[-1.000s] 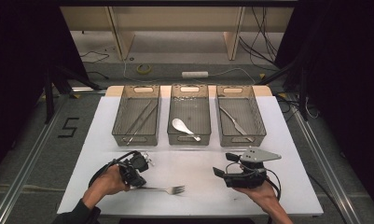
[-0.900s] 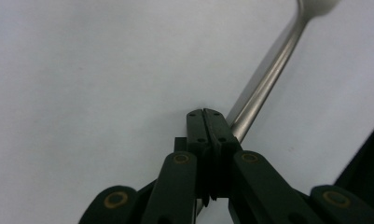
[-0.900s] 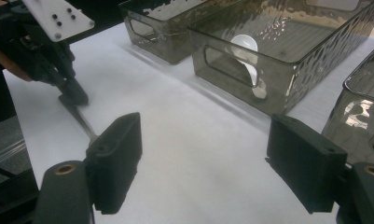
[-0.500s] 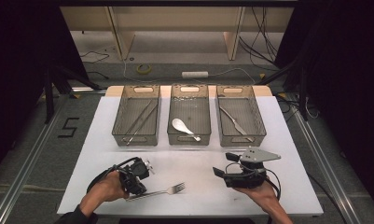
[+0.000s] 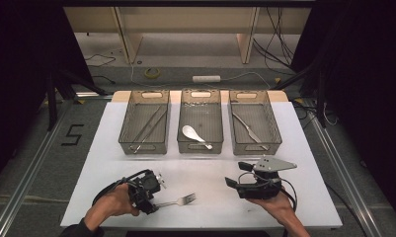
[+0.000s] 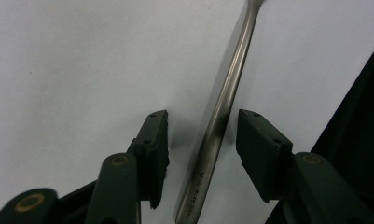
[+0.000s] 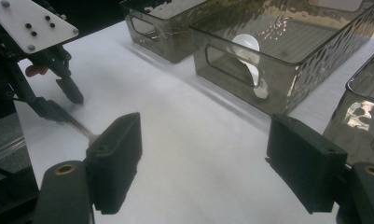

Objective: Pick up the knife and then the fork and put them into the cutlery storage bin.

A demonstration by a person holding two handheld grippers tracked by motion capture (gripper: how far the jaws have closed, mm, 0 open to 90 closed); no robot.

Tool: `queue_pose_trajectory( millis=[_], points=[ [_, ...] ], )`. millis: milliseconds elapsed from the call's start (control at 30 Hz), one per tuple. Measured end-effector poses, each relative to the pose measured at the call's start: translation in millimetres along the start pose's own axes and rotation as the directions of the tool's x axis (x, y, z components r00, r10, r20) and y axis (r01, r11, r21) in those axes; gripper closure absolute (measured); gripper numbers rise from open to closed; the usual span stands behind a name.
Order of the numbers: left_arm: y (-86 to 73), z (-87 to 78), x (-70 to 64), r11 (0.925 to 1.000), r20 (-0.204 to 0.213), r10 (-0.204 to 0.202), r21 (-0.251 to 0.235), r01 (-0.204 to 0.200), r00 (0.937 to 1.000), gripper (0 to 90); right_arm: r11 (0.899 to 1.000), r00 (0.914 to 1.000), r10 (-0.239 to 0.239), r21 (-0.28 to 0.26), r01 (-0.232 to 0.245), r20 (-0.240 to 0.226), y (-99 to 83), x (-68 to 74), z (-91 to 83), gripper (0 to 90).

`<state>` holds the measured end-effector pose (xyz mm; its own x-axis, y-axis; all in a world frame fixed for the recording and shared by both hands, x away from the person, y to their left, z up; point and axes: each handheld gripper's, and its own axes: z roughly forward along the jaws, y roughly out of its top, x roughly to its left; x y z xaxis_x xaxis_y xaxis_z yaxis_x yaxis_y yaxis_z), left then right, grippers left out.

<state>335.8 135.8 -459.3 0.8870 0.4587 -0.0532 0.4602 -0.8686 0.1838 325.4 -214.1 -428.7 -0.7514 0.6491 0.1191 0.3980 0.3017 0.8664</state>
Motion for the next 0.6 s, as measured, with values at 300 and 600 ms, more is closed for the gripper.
queue_pose_trajectory(
  millis=[300, 600],
  points=[
    [3.4, 1.7, -4.6, 0.9992, -0.002, 0.038, 0.009, -0.038, 0.9993, 70.4, 1.000, 1.0000, 0.000, -0.001, 0.000, -0.001, 0.0, 0.0, 0.5, 27.4],
    [5.5, 2.5, -6.2, 0.9978, -0.016, 0.062, 0.023, -0.062, 0.9979, 75.1, 1.000, 1.0000, -0.007, 0.005, 0.007, -0.001, 0.2, 0.5, 1.4, 27.4]
  ],
)
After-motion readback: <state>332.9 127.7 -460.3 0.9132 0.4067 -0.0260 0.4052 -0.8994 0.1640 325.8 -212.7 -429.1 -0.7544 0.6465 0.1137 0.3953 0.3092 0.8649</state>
